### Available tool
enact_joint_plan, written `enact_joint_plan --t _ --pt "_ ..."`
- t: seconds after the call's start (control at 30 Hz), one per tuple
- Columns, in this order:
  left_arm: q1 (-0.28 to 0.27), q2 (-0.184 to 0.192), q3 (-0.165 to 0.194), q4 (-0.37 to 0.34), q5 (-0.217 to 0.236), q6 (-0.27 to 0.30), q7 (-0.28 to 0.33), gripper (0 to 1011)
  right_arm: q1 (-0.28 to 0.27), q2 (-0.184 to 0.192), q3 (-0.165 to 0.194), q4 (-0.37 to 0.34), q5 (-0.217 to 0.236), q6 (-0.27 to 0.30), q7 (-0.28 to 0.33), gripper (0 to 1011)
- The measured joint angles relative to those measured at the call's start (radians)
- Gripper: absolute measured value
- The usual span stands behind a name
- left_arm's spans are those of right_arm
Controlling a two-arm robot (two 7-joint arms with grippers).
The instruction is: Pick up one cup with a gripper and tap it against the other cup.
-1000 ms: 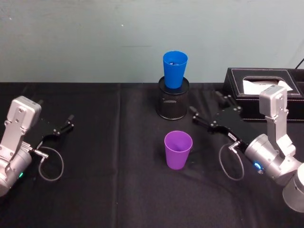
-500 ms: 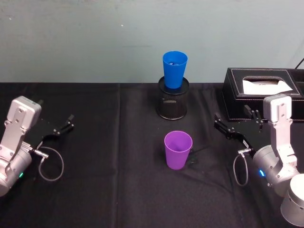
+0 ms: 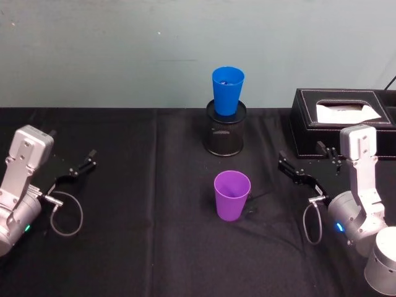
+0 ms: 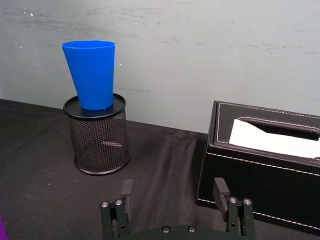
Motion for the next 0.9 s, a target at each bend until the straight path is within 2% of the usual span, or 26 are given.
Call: enact_joint_plan --t 0.9 --pt "0.0 0.0 0.0 0.0 0.0 0.0 0.0 1000 -0.001 0.003 -0.002 -0.003 0.002 -0.006 0.0 1003"
